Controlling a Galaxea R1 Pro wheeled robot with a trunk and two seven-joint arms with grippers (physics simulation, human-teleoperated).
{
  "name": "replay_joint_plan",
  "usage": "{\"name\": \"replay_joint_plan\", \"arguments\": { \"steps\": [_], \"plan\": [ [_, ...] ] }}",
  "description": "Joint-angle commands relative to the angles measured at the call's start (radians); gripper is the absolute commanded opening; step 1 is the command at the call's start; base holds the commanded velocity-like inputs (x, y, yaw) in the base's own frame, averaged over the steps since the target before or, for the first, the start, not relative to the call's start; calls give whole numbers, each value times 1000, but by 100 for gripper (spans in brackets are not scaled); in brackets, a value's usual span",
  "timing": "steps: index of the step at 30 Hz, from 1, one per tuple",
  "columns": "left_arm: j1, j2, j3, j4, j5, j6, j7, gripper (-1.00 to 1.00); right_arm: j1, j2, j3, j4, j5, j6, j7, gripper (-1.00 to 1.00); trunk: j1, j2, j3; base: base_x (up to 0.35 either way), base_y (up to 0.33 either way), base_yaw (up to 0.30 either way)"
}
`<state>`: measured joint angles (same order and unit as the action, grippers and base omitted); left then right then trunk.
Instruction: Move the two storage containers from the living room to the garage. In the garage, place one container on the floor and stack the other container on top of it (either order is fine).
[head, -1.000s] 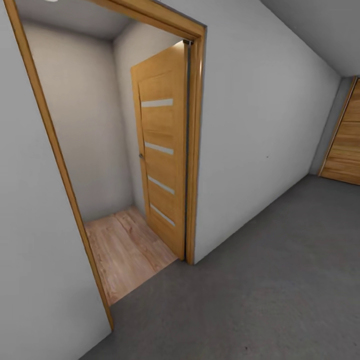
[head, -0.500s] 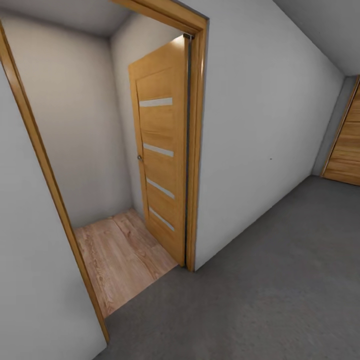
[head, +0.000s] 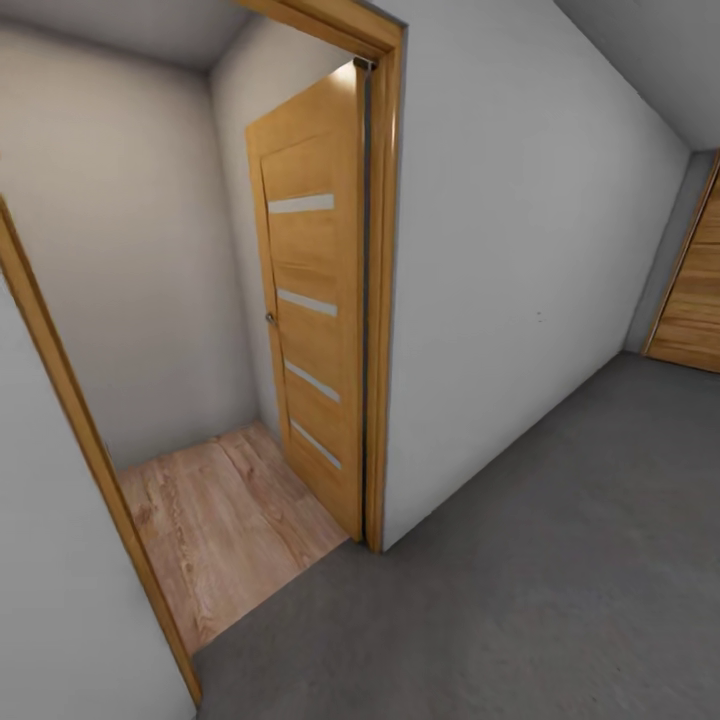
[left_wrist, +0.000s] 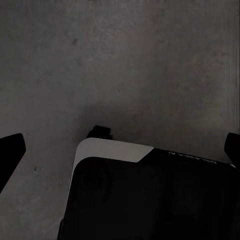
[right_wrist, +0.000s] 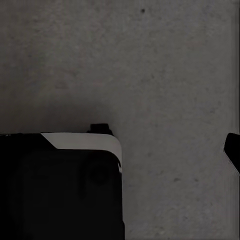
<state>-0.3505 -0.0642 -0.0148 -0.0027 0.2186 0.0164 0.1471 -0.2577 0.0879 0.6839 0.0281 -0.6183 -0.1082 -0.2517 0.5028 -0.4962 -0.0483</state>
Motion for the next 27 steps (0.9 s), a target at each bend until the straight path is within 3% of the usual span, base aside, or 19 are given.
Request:
{"name": "replay_joint_plan", "arguments": {
  "steps": [1, 17, 27],
  "plan": [
    [-1, 0, -2, 0, 6, 2, 3, 100, -1, 1, 8, 3, -9, -5, 0, 100, 1, -2, -2, 240, -177, 0],
    [-1, 1, -2, 0, 7, 1, 3, 100, -1, 0, 8, 3, -7, -6, 0, 100, 1, -2, -2, 242, -178, 7],
    [-1, 3, -2, 0, 7, 0, 3, 100, -1, -2, 8, 3, -5, -7, 0, 100, 1, -2, -7, 249, -169, 245]
  ]
}}
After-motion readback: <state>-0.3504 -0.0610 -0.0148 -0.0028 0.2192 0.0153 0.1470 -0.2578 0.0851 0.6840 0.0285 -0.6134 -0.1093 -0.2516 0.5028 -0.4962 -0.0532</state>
